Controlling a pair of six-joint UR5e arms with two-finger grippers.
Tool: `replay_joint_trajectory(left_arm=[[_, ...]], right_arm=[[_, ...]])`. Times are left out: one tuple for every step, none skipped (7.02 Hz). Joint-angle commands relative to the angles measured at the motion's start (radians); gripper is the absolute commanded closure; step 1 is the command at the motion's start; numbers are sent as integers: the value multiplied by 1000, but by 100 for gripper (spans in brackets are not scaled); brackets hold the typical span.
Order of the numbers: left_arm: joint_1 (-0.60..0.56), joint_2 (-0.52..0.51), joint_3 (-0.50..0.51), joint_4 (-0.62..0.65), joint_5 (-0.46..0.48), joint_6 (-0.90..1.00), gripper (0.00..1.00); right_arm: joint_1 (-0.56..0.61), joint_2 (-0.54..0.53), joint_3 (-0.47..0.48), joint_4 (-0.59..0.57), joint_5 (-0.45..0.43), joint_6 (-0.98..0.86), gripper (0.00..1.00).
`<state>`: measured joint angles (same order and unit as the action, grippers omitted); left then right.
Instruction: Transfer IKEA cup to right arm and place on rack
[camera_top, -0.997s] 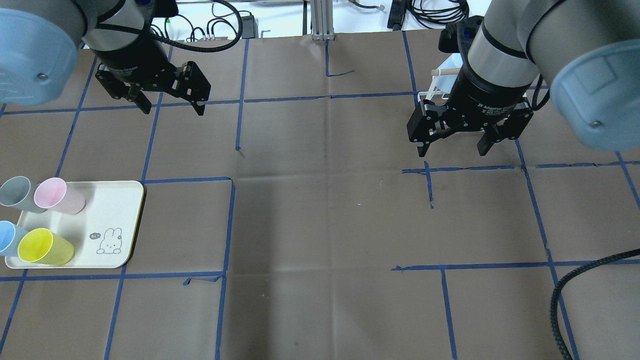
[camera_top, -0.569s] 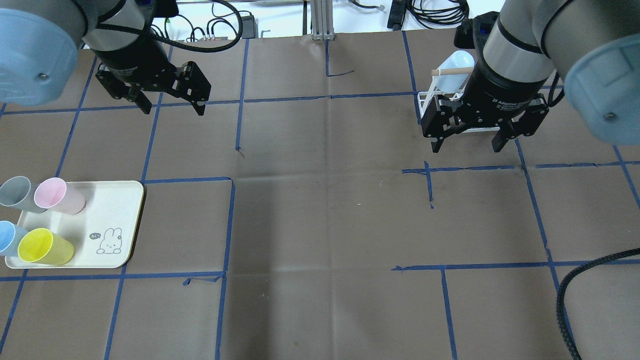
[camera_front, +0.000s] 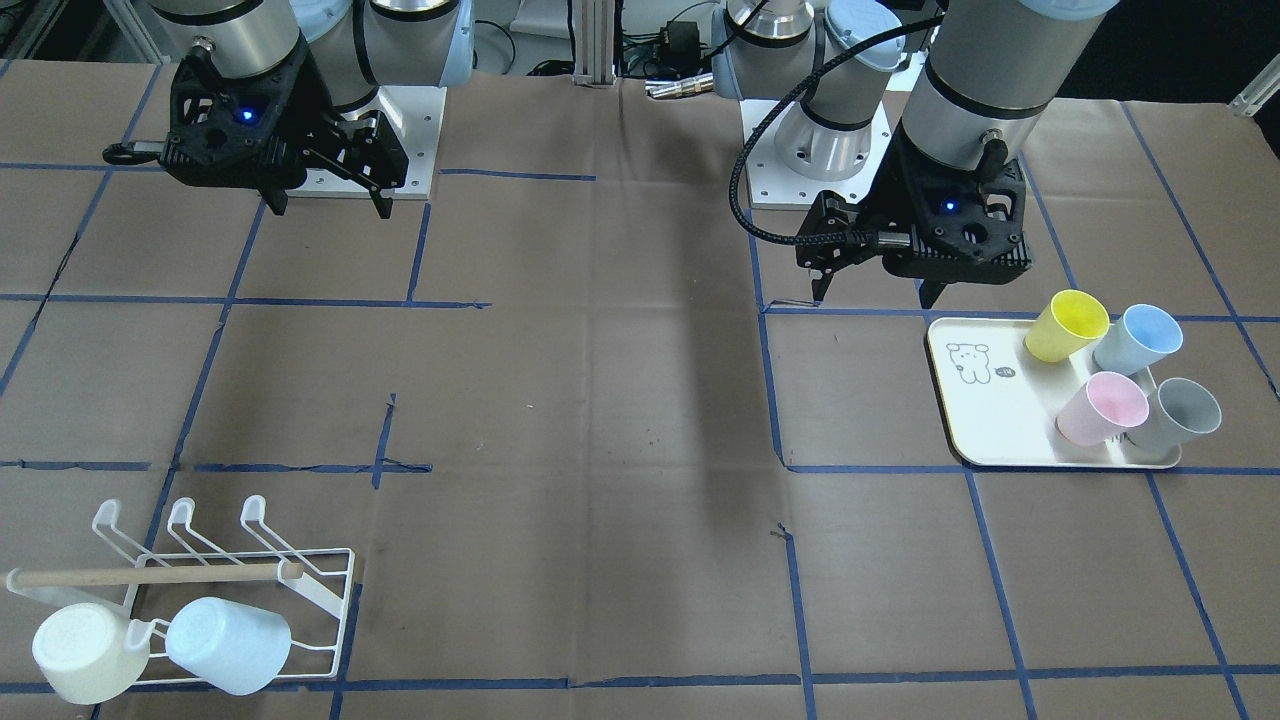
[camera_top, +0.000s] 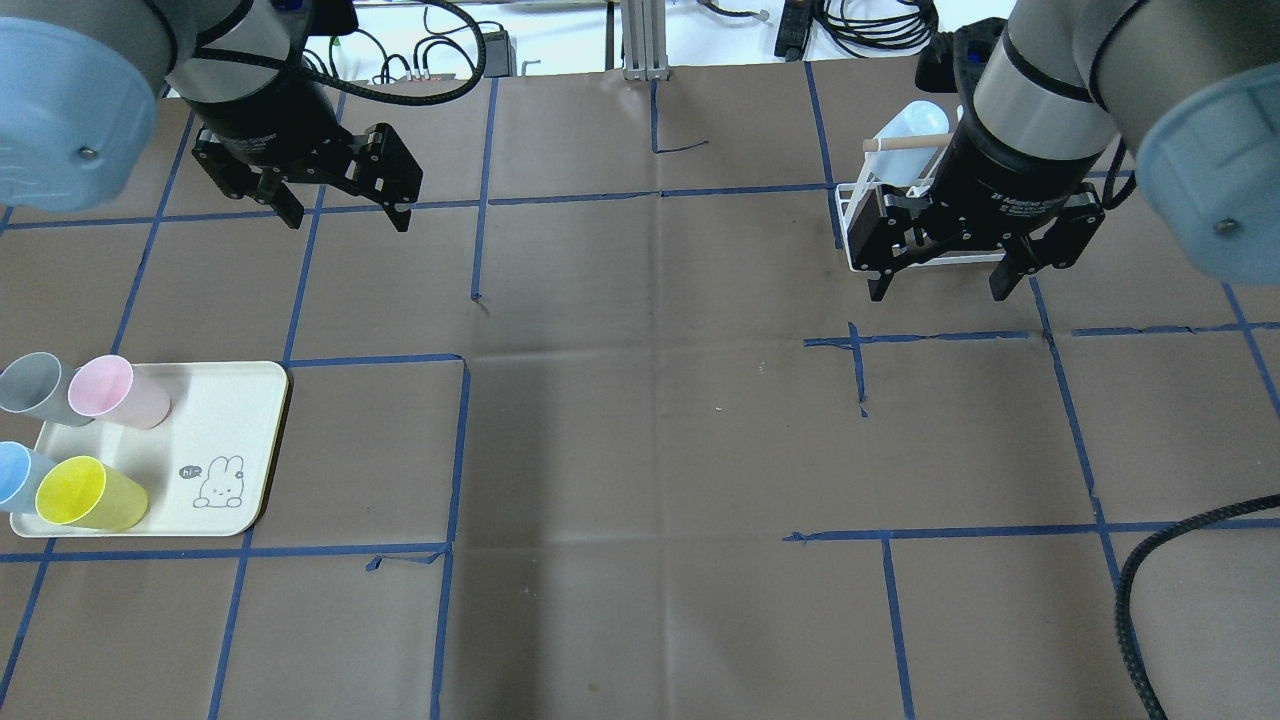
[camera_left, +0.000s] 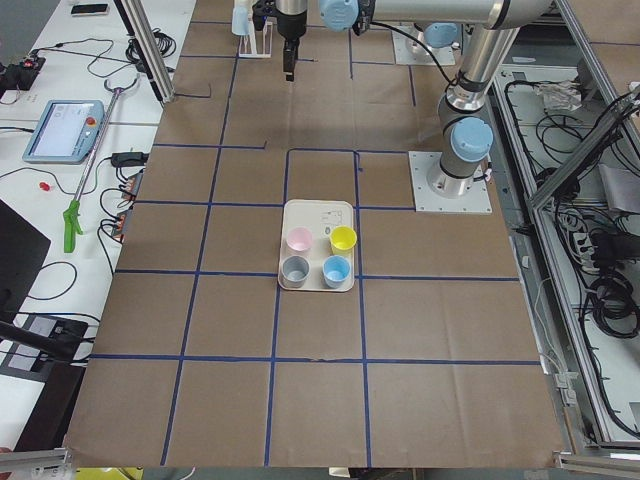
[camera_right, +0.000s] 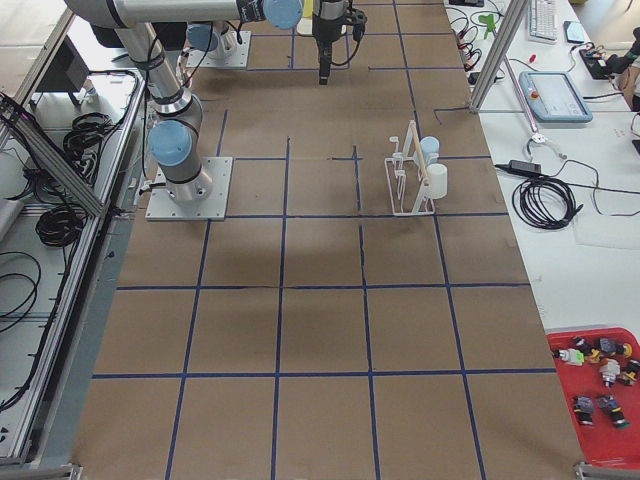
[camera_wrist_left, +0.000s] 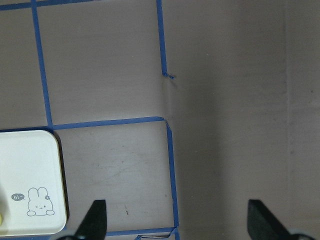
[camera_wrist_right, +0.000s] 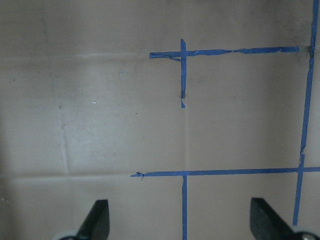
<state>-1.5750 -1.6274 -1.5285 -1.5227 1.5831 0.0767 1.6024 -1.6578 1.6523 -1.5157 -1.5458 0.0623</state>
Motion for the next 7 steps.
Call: replay_joint_trajectory(left_arm=[[0,-2,1,-1,0,-2,1],[0,-2,1,1,0,-2,1],[0,-2,-1,0,0,-2,1],[0,-2,-1,-1,0,-2,1],[0,0,-1,-1,-2,-3,1],[0,-2,-1,1,-2,-6,1],[0,0,-1,0,-6,-15,1]], right_arm=[[1,0,1,2,0,1,0],[1,1,1,2,1,1,0],[1,1,1,2,1,1,0],[1,1,1,2,1,1,0],[1,1,3,0,1,2,0],[1,1,3,2,1,2,0],[2,1,3,2,1,2,0]])
